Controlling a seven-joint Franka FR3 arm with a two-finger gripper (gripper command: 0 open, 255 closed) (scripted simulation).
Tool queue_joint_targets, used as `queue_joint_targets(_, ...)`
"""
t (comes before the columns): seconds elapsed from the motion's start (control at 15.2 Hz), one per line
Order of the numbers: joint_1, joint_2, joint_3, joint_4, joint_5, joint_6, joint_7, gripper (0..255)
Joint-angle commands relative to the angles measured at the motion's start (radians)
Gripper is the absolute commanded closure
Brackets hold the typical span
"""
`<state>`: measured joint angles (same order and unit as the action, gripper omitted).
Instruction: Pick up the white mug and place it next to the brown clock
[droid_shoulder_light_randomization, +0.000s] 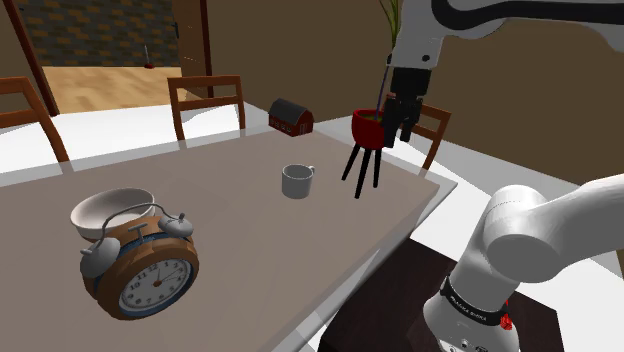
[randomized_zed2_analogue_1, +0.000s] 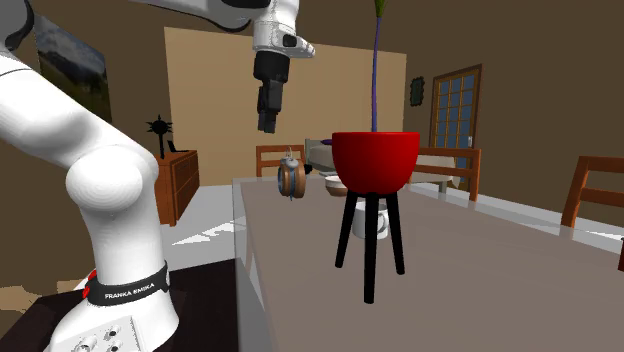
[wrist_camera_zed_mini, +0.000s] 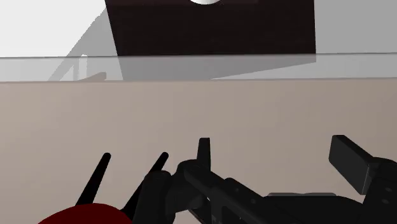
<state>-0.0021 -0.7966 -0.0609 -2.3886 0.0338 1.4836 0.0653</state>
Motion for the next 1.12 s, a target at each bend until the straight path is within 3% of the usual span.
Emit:
queue_joint_targets(0.0, 0.000, 0.000, 0.000, 0.000, 0.000, 0.000, 0.000, 0)
queue_joint_targets(0.53, 0.010, 0.223, 0.045, -0.019, -0.001, 0.288, 0.045, 0)
queue_joint_targets(1.06, 0.011, 0.498, 0.084, 0.057, -0.027, 0.531, 0.100, 0)
